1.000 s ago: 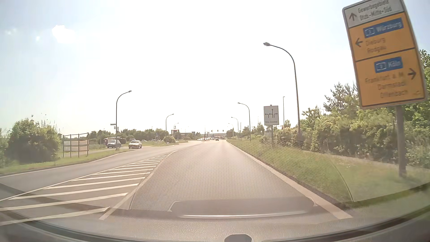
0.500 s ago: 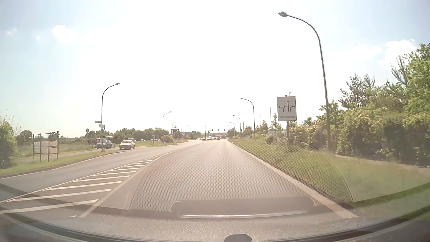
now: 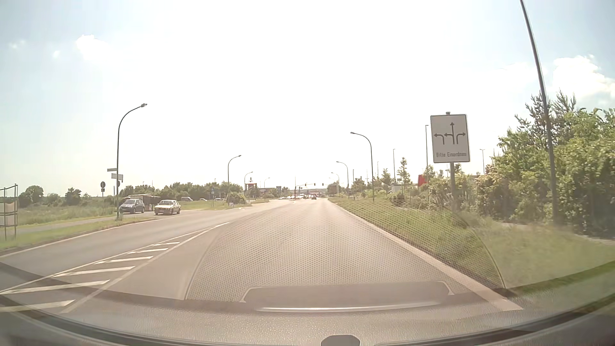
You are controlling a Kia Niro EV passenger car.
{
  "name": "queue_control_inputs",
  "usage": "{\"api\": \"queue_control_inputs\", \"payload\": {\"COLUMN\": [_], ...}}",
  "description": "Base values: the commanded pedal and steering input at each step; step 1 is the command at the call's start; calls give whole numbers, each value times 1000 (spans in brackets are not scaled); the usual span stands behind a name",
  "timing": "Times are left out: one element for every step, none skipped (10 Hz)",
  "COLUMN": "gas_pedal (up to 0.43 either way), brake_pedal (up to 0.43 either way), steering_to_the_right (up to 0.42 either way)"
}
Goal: Follow the waypoints while adhering to traffic rules and regulations
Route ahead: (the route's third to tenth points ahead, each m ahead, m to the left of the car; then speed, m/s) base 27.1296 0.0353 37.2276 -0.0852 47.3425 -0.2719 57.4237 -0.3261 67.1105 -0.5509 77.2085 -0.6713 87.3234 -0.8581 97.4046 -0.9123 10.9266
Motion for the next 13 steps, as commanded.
{"api": "queue_control_inputs", "payload": {"gas_pedal": [189, 189, 189, 189, 189, 189, 189, 189, 169, 150, 138, 138, 138], "brake_pedal": [0, 0, 0, 0, 0, 0, 0, 0, 0, 0, 0, 0, 0], "steering_to_the_right": [-6, -6, -6, -6, -6, -6, -6, -6, -7, -7, -7, -7, -7]}}
